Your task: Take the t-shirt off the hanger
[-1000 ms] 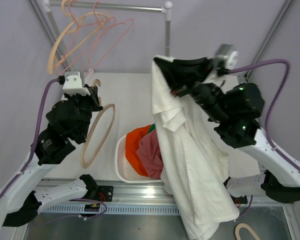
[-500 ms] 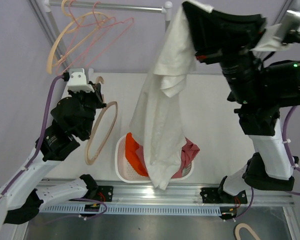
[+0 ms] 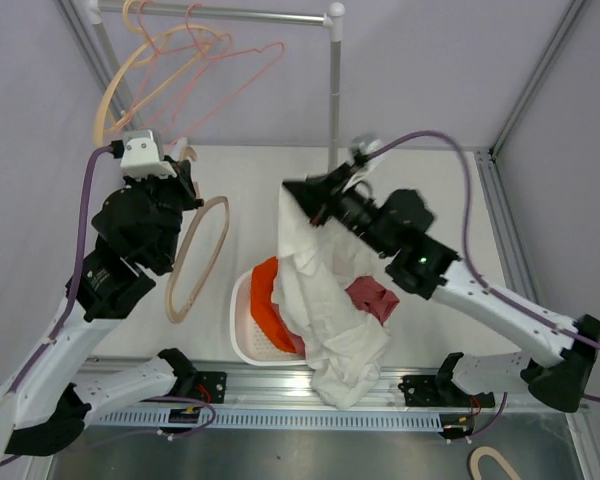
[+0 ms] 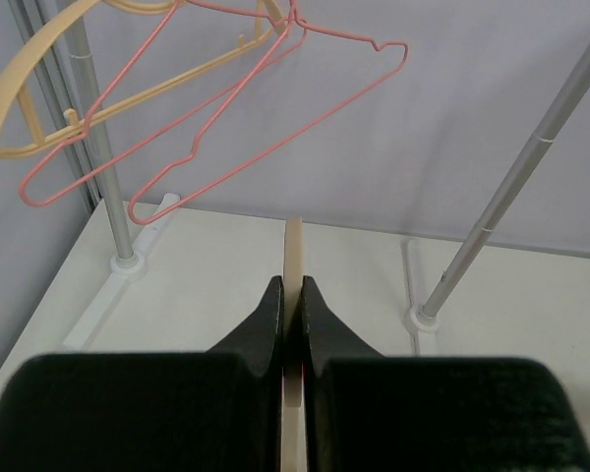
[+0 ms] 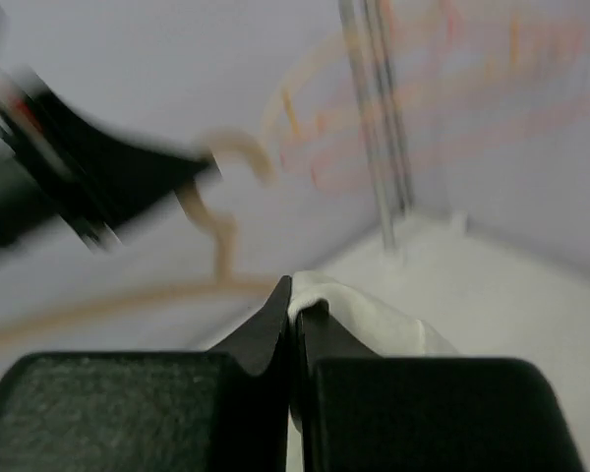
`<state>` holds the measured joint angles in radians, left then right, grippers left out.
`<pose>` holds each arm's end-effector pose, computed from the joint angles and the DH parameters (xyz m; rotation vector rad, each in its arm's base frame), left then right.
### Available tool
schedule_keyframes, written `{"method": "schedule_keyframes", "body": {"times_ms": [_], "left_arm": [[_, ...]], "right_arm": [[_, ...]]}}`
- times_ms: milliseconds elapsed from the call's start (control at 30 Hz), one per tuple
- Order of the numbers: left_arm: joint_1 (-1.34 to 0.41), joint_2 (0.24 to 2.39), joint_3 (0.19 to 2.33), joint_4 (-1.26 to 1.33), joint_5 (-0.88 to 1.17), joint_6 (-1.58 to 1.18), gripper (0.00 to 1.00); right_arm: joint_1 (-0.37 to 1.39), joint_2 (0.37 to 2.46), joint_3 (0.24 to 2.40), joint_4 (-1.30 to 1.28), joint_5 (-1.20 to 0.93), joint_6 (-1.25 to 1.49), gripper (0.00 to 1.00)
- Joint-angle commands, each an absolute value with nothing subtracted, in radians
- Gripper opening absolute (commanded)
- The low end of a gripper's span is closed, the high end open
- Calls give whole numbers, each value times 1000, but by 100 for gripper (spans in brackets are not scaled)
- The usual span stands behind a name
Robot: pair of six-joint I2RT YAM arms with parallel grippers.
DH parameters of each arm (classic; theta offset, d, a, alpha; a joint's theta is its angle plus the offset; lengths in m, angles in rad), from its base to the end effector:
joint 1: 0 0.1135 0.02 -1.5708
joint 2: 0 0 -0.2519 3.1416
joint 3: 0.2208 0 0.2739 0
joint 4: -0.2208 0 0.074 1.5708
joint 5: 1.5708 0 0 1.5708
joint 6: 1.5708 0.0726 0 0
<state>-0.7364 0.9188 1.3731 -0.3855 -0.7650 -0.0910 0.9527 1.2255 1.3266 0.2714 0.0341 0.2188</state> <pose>0.1872 -0.1018 0.4936 -0.1280 1.5164 -0.0870 0.1939 0.2684 0.4905 -0.4224 1.1867 1.0015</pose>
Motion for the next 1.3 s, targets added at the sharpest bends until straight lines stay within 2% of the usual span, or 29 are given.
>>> {"method": "schedule_keyframes", "body": {"times_ms": [0, 200, 367, 467, 600, 733, 800, 900, 933, 1000, 1033, 1167, 1200, 1267], "left_arm": [[-707, 951, 1433, -402, -690, -133, 1], [-683, 979, 1511, -423, -624, -110, 1], [-667, 1037, 1638, -445, -539, -100, 1], [-664, 1107, 1734, -460, -505, -74, 1], [-657, 1215, 1824, -430, -499, -22, 1], [-611, 1300, 1940, -431, -462, -3, 1], [-589, 1333, 1997, -448, -436, -2, 1], [-554, 1394, 2089, -454, -391, -3, 1], [-537, 1423, 2123, -457, -371, -2, 1], [-516, 1456, 2177, -468, -362, -3, 1], [-500, 1472, 2203, -466, -354, -8, 1], [-476, 1540, 2209, -413, -298, -5, 1], [-472, 1543, 2197, -390, -284, -3, 1], [-463, 1552, 2155, -315, -258, -2, 1]], "right_arm": [[960, 1223, 1109, 278, -60, 478, 0], [1114, 1138, 804, 28, -35, 645, 0], [1111, 1216, 736, -274, -96, 718, 0], [1115, 1380, 736, -415, -130, 693, 0], [1155, 1726, 776, -428, -95, 635, 0], [1203, 1850, 892, -448, -33, 608, 0], [1225, 1801, 962, -529, 50, 609, 0], [1233, 1587, 999, -581, 133, 603, 0], [1233, 1474, 1006, -590, 158, 592, 7], [1233, 1384, 1034, -609, 169, 586, 33], [1233, 1350, 1043, -612, 166, 580, 40], [1233, 1296, 1120, -695, 181, 584, 47], [1233, 1295, 1146, -706, 187, 584, 54], [1233, 1286, 1158, -719, 201, 580, 61]]}}
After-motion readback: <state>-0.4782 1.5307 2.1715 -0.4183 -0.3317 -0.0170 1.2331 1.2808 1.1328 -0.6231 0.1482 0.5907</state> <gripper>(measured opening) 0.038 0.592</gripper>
